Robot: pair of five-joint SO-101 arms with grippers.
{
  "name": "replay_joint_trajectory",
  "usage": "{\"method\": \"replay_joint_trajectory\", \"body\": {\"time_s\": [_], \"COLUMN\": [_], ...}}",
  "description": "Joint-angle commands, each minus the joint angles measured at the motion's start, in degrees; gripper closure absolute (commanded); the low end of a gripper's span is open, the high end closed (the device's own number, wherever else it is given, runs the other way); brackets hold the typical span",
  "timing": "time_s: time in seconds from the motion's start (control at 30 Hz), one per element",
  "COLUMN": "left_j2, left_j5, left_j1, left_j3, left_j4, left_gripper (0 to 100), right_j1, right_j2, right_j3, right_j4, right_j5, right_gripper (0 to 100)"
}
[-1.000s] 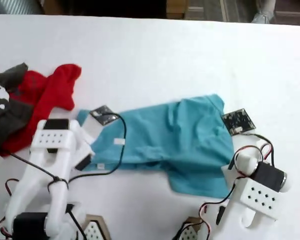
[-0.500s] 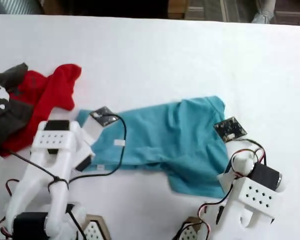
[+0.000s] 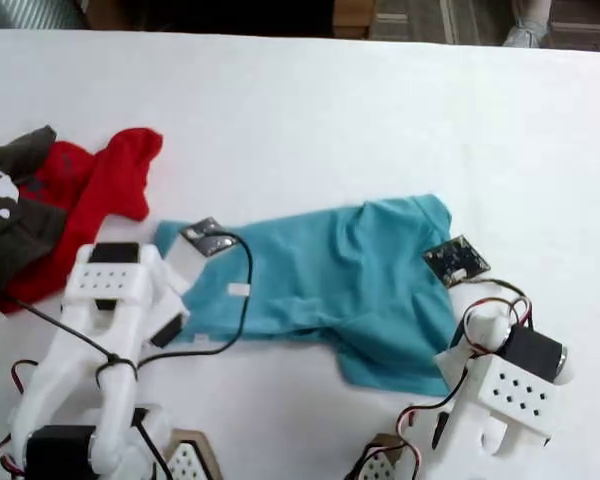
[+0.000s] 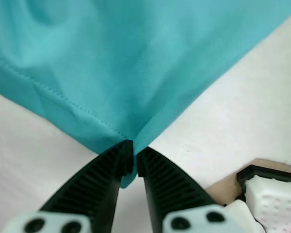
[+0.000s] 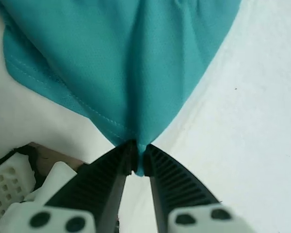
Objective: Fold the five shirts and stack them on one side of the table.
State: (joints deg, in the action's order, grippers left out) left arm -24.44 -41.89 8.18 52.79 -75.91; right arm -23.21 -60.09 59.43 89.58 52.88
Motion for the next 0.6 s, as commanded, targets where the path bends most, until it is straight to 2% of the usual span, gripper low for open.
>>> {"method": "replay_joint_trajectory", "body": {"time_s": [0.0, 0.43, 0.57], "left_j2": [-1.05, -0.97, -0.97], "left_j5": [-1.93, -2.46, -2.46], "left_j1": [-0.62, -0.53, -0.53], "left_j3": [-0.13, -0.13, -0.13], "left_j4": [-0.35, 0.35, 0.35], "left_gripper": [98, 97, 91], "right_j1": [-0.66, -0.31, -0.4], "right_j2": [-1.27, -0.66, -0.66], "right_j3": [-2.46, -0.62, 0.26], "right_j4": [0.4, -0.84, -1.01], "right_j5": [0.62, 0.88, 4.04], "right_gripper": [97.8, 97.2, 90.0]}}
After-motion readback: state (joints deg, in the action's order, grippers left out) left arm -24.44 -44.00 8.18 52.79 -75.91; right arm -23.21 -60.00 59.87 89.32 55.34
